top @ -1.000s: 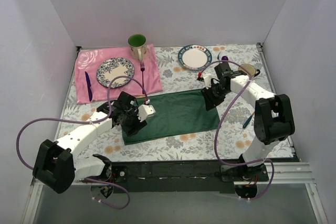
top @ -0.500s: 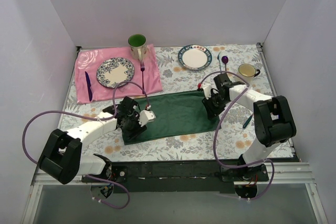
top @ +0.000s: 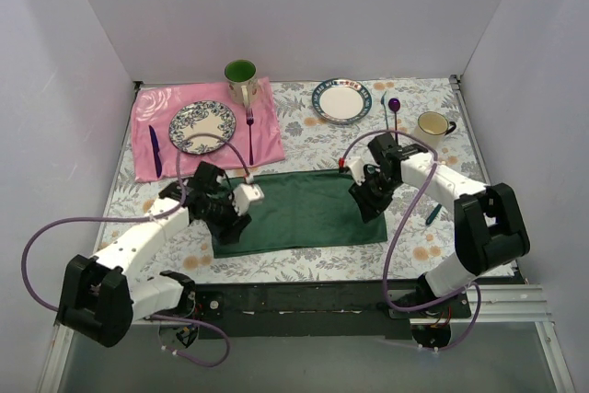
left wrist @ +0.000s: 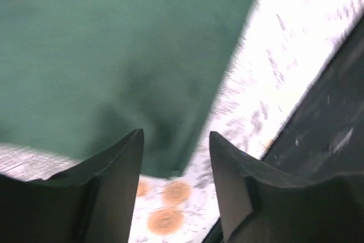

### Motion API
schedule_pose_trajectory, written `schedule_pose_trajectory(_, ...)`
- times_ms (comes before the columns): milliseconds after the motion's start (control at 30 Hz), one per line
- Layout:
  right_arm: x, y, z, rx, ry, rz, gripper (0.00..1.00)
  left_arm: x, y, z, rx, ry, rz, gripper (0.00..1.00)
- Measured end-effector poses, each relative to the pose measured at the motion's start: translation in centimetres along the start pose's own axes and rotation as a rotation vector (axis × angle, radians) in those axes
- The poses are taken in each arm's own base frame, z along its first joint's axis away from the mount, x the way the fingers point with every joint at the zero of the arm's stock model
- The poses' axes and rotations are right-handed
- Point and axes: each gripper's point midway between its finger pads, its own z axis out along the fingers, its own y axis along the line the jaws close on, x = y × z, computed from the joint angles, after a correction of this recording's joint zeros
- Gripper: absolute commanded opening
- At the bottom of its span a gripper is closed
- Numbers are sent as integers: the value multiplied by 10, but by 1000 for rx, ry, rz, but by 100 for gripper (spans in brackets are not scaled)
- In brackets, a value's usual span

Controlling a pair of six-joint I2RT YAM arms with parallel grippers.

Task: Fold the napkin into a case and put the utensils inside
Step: Smooth out the rectangle-folded napkin at the center of the board.

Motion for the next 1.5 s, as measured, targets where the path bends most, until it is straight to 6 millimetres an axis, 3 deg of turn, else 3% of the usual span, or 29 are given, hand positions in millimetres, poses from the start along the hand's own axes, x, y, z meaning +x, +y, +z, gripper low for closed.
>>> schedule_pose_trajectory(67, -19, -8, -15, 47, -47, -35, 43, -21, 25, -18, -36, -78, -98, 54)
schedule_pose_trajectory(167, -56, -29, -41, 146, -137, -87, 43, -54, 79, -46, -110, -190, -225, 54)
schedule_pose_trajectory(233, -77, -47, -56, 212, -188, -114, 47, -68, 111, -55, -144, -237, -290, 55)
schedule_pose_trajectory(333, -98, -74, -65, 293, -224, -147, 55, -69, 133, -55, -161, -253, -367, 55)
schedule_pose_trajectory(500, -101, -102, -46, 341, -184, -191, 60, -68, 142, -38, -127, -230, -451, 55)
schedule_pose_trajectory(700, -102, -120, -28, 355, -146, -261, 56, -65, 145, -34, -121, -232, -503, 55)
schedule_pose_trajectory(900, -104, -133, -11, 347, -124, -290, 35, -65, 150, -37, -132, -248, -517, 55)
schedule_pose_trajectory(933, -104, -136, -6, 344, -119, -290, 24, -64, 151, -37, -134, -250, -517, 55)
schedule_pose_trajectory(967, -103, -139, -2, 342, -114, -291, 19, -64, 152, -38, -135, -251, -518, 55)
schedule_pose_trajectory(1067, -102, -144, 5, 331, -101, -289, 16, -63, 153, -39, -137, -254, -523, 55)
schedule_pose_trajectory(1100, -106, -146, 4, 335, -111, -291, 10, -63, 154, -39, -138, -255, -525, 54)
schedule_pose_trajectory(1200, -112, -153, 5, 334, -119, -288, 7, -61, 155, -39, -140, -257, -528, 54)
schedule_pose_trajectory(1233, -113, -155, 5, 335, -122, -286, 1, -61, 156, -40, -141, -258, -530, 54)
schedule_pose_trajectory(1500, -132, -168, 7, 321, -137, -285, 1, -50, 158, -26, -125, -233, -546, 49)
